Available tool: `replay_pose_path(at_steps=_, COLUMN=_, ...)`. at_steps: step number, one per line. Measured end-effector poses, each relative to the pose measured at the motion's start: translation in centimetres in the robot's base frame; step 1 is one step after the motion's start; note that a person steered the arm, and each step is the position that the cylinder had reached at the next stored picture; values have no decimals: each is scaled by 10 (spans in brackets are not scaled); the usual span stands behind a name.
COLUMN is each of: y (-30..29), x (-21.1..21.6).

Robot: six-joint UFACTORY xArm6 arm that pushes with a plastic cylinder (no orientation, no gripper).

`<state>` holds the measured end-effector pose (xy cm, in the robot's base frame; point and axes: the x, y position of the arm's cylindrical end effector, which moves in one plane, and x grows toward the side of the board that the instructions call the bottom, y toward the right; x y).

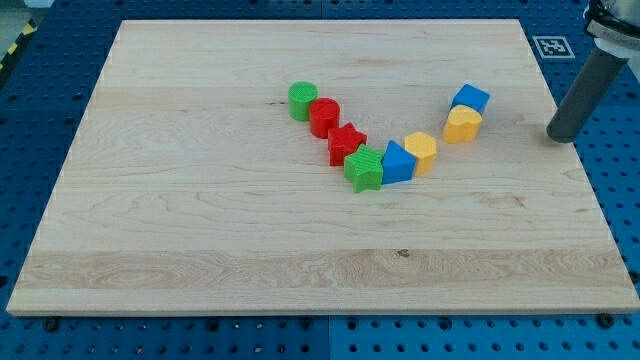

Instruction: Move your arm towards blue cube

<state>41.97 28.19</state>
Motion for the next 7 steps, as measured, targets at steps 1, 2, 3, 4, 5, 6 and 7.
replay_pose_path(at_steps=1, y=-4, x=0)
replay_pose_path(at_steps=2, y=-14, x=0)
replay_pose_path(at_steps=3, y=-29, x=0)
replay_pose_path(at_steps=4, y=-50, x=-1)
replay_pose_path(at_steps=5, y=-64, x=-11)
replay_pose_path(at_steps=6, y=-70, x=-28)
replay_pose_path(at_steps=7, y=-83, x=-36)
